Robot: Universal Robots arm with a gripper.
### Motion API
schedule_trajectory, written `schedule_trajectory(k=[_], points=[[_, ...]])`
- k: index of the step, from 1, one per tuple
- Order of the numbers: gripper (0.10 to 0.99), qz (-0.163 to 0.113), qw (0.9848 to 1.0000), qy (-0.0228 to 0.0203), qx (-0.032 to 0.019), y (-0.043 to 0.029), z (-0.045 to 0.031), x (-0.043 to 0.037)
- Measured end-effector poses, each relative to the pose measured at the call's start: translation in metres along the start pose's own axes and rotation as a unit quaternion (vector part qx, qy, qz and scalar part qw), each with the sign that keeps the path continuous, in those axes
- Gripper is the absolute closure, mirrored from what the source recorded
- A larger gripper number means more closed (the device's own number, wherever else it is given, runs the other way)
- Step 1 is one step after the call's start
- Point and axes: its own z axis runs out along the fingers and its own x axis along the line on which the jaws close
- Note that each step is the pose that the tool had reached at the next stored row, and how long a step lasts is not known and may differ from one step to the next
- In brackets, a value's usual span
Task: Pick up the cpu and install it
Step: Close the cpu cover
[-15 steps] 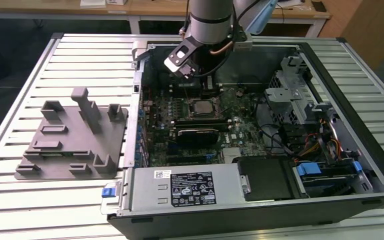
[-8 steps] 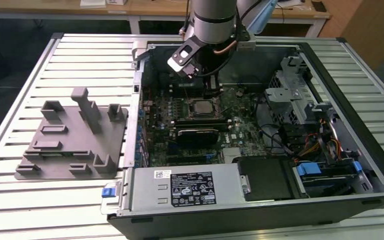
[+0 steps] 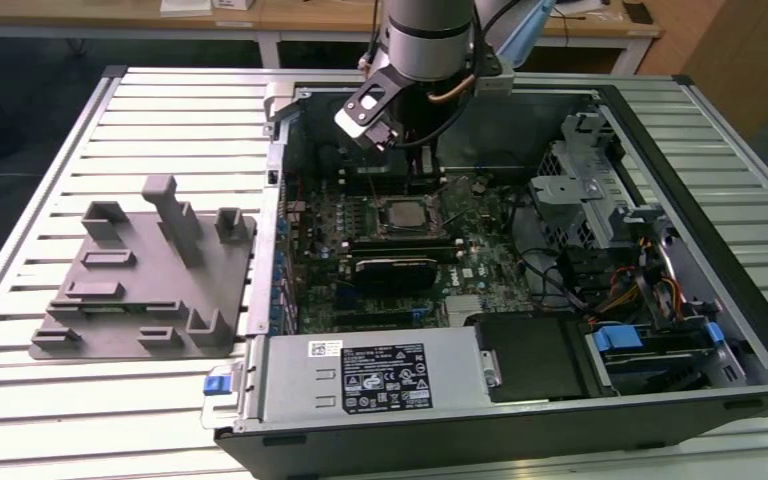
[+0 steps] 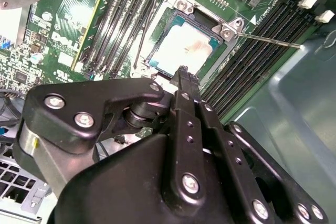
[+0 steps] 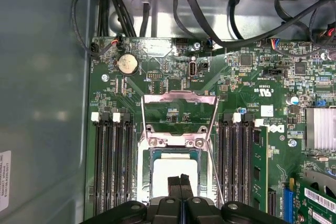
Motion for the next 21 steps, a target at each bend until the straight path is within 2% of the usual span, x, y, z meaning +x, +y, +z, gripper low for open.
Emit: schedule_trajectory(k=[8, 21], points=[[0.98, 0.0, 1.0, 0.0, 0.0, 0.0001, -0.0026, 0.0], [0.98, 0.0, 1.0, 0.0, 0.0, 0.0007, -0.0138, 0.0]])
